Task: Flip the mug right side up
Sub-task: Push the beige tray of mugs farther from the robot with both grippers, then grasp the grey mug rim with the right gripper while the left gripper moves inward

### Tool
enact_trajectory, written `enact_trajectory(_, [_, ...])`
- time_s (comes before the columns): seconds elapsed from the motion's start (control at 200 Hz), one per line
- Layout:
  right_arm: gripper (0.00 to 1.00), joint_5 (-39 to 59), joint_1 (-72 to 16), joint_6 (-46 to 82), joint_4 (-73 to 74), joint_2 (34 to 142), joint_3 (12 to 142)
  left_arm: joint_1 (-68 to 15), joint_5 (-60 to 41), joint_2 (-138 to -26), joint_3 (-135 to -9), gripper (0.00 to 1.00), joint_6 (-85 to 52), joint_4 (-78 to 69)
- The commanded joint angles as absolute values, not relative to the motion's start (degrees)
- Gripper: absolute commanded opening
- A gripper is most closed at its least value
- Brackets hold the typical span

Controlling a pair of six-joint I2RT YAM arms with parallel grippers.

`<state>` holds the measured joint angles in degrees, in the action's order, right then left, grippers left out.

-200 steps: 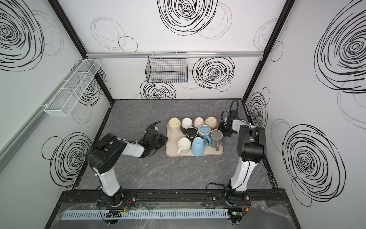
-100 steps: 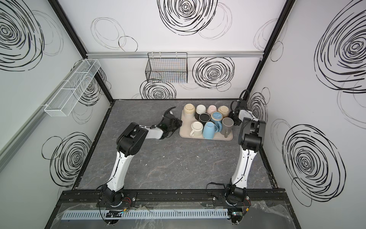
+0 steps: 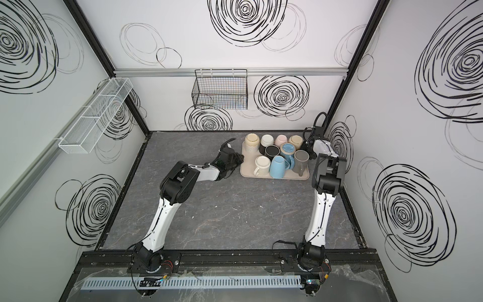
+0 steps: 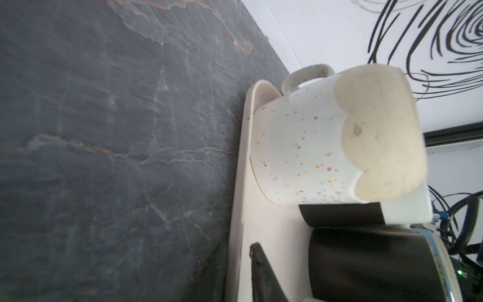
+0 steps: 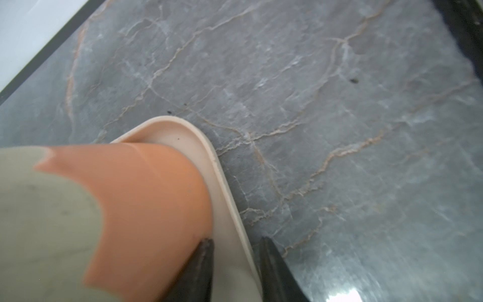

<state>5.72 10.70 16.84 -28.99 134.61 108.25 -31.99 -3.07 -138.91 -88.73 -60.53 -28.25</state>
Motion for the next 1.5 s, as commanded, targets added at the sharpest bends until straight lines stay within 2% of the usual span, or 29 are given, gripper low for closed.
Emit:
enact_trajectory(0.0, [0.46,3.7,8.3,15.7,-31.1,128.3,108.4,-37.2,-9.7,-133.6,-85.5,0.25,-59.6,-31.5])
enact_trajectory(0.275, [0.57,-2.5,8.4,12.1,-34.5,117.4,103.2,-36.5,-7.2,-121.2,-75.1,0.34,-54.1,-30.5])
enact_trajectory(0.405, [0.60,-3.2,8.4,12.5,-35.1,109.6,97.4,-36.7,-7.6,-116.0,-69.7,0.39,-52.2,-31.7])
enact_trajectory(0.54, [0.62,-1.8,8.6,14.5,-36.7,101.4,91.3,-36.8,-6.9,-110.3,-64.5,0.40,-50.2,-31.6])
enact_trajectory(0.67, [0.59,0.2,7.4,17.8,-34.1,92.2,80.1,-39.7,-3.7,-105.9,-64.3,0.40,-44.6,-24.1])
enact_trajectory(0.841, [0.58,-3.2,2.7,18.3,-24.1,83.1,63.3,-45.6,-2.0,-104.8,-68.5,0.41,-41.0,-18.5])
enact_trajectory(1.001, [0.59,-4.3,0.9,18.1,-24.4,84.1,61.7,-50.4,-2.4,-106.3,-72.8,0.43,-39.1,-15.8])
enact_trajectory(1.286, [0.58,-10.7,0.9,18.7,-30.1,94.0,66.8,-52.5,-4.7,-106.4,-69.4,0.46,-41.6,-20.0])
enact_trajectory(1.496, [0.47,-11.2,1.1,17.2,-28.6,97.8,68.3,-53.2,-3.3,-103.0,-65.2,0.46,-41.6,-20.6])
